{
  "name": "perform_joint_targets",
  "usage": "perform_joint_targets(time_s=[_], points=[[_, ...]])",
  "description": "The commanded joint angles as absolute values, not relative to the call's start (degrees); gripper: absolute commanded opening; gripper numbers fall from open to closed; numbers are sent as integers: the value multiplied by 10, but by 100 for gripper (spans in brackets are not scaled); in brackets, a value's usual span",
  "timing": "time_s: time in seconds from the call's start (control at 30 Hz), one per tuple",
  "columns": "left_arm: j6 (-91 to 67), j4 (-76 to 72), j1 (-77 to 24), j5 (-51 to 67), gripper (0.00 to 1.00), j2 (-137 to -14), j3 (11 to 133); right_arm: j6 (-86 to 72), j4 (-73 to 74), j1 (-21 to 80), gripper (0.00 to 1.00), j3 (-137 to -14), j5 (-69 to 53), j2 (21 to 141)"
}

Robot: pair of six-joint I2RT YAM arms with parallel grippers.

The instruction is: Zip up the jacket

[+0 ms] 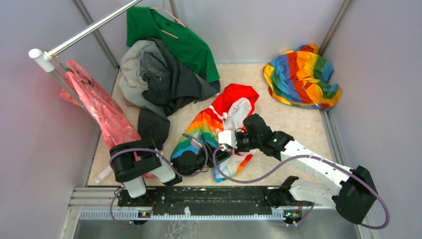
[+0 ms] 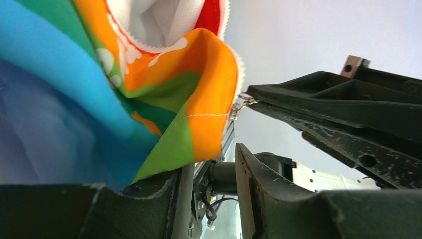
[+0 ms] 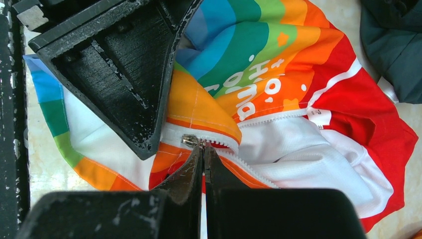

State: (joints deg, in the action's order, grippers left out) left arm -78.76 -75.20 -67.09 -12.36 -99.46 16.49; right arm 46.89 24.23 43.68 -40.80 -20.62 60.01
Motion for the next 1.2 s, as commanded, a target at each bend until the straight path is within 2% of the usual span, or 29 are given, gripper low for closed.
perform_joint_targets(time_s=[0.0, 0.13, 0.3, 0.43, 0.53, 0.6, 0.7, 0.83, 0.93, 1.17], points=[[-775, -841, -664, -122, 41, -1003, 169, 472, 229, 434, 0, -422, -214, 584], [-767, -828, -651, -113, 39, -999, 172, 472, 233, 434, 0, -424, -217, 585], [-767, -819, -641, -88, 24, -1013, 181, 473, 234, 434, 0, -425, -216, 585], [-768, -838, -635, -76, 22, -1030, 177, 474, 234, 434, 0, -425, -215, 587], [-767, -860, -629, -66, 16, -1044, 174, 474, 235, 434, 0, -425, -215, 586], [-767, -868, -627, -59, 15, -1051, 175, 474, 235, 433, 0, -426, -213, 586], [-766, -881, -624, -55, 15, -1060, 172, 474, 236, 432, 0, -428, -214, 586], [-765, -898, -622, -54, 31, -1068, 166, 474, 237, 430, 0, -428, -215, 587], [-761, -901, -622, -58, 38, -1067, 164, 475, 240, 431, 0, -429, -217, 587], [-765, -930, -615, -67, 35, -1067, 147, 476, 239, 430, 0, -428, -213, 588]])
